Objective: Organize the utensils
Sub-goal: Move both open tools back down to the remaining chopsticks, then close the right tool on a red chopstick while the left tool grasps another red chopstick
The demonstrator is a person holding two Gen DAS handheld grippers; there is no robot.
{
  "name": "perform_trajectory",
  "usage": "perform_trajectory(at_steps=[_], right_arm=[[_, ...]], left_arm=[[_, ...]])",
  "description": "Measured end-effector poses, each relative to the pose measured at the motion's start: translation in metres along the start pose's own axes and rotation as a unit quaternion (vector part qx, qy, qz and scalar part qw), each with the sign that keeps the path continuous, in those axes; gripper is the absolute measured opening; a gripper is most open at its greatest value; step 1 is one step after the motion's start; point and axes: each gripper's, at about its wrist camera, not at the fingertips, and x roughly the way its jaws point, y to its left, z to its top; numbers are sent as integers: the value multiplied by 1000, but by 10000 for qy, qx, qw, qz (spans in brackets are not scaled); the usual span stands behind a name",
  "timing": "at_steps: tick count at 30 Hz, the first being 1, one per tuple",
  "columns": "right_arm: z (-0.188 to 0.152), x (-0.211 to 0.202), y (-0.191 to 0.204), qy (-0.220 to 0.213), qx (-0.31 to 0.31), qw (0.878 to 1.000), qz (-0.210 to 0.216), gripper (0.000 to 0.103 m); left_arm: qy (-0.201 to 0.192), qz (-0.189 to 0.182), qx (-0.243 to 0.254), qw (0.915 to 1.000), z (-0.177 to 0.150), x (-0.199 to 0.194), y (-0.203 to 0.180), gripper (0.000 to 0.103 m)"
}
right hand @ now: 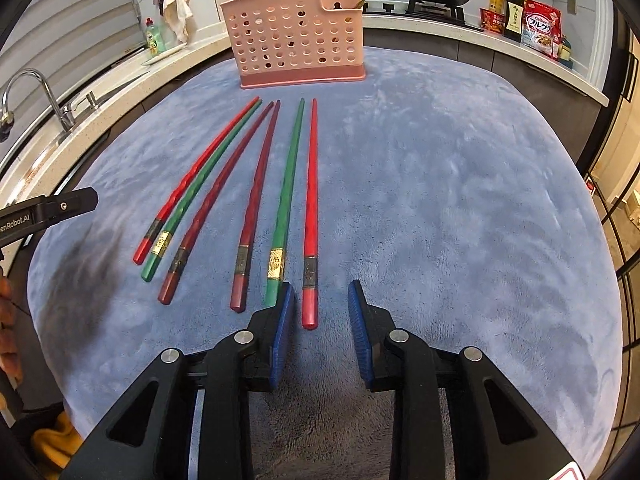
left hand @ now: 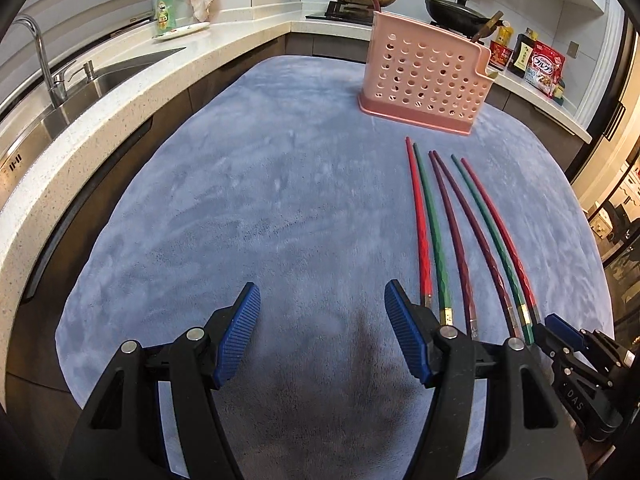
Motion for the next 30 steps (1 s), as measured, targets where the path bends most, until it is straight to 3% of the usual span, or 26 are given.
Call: perform_trajectory(at_steps=[5,9,18,30], right_arm=[[0,1,-1,-36,-24,10000,-31,16],[-1,2,-1,-65,-36,10000,-62,8],[-2,0,-3,-64,11,10000,-9,7],[-2,0,-5,-63,67,9999,62,7]], left_arm=[[65,-54,84,9999,-5,3,-6,61],[101,-70,168,9998,-10,6,-13,68],[209,-285,387,9986,-16,12,-32,70],[409,-217,448,9979,-20,29,-41,67]])
